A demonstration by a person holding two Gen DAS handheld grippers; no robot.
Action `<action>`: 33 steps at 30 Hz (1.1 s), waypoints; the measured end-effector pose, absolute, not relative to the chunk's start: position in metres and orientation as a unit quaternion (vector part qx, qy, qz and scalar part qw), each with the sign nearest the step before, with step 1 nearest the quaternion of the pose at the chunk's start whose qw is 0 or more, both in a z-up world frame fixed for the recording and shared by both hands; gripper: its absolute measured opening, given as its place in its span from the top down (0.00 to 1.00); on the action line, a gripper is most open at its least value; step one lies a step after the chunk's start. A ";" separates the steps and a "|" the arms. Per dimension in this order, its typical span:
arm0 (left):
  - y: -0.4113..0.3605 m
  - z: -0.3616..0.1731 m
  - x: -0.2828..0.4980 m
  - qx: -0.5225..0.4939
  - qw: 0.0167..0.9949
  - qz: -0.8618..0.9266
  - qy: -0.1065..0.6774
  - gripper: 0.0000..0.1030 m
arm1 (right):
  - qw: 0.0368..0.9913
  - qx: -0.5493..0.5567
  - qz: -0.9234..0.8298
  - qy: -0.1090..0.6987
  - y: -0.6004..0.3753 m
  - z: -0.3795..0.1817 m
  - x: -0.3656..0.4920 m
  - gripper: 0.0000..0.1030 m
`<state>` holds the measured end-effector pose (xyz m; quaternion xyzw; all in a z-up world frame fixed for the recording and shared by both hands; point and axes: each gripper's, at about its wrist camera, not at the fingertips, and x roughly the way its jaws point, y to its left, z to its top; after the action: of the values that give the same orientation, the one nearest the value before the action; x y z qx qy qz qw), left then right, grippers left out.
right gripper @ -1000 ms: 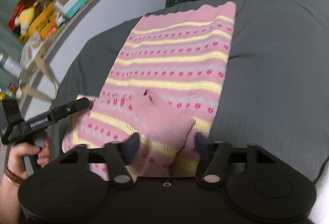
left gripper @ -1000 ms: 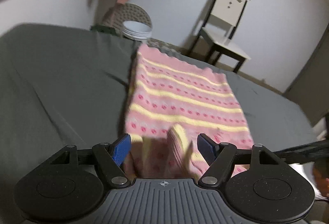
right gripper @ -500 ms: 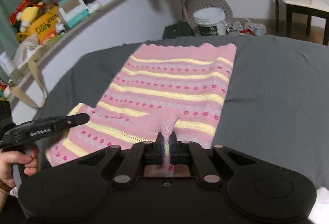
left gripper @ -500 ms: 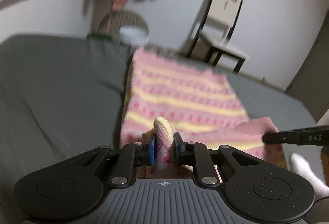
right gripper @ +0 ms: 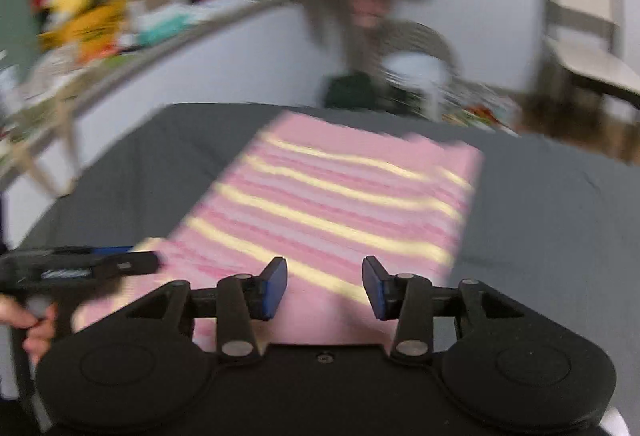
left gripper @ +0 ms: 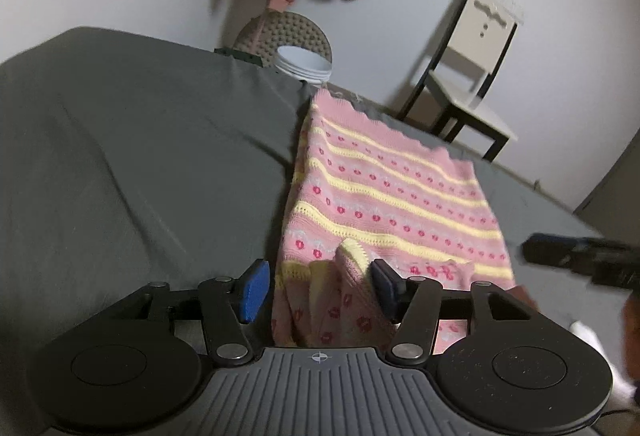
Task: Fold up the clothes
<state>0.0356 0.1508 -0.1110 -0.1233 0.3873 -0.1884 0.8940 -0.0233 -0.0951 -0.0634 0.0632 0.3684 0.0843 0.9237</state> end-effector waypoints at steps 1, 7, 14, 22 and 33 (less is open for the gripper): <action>0.154 -0.112 0.035 -0.131 0.890 -0.195 0.390 0.45 | 0.921 0.033 0.103 0.373 -0.085 -0.068 -0.020 0.59; 0.155 -0.126 0.040 -0.161 0.869 -0.227 0.409 0.45 | 0.903 -0.062 0.138 0.402 -0.066 -0.094 0.001 0.58; 0.149 -0.136 0.040 -0.150 0.868 -0.234 0.412 0.45 | 0.880 -0.055 0.194 0.431 -0.078 -0.125 0.028 0.32; 0.147 -0.135 0.038 -0.136 0.873 -0.237 0.403 0.45 | 0.875 -0.125 0.248 0.396 -0.060 -0.122 0.020 0.55; 0.152 -0.125 0.035 -0.134 0.891 -0.233 0.367 0.45 | 0.910 -0.145 0.229 0.314 -0.058 -0.096 -0.002 0.89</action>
<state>0.0346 0.1523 -0.1253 -0.1337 0.3667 -0.2329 0.8907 -0.0025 -0.0577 -0.0955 -0.1451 0.3137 0.2290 0.9100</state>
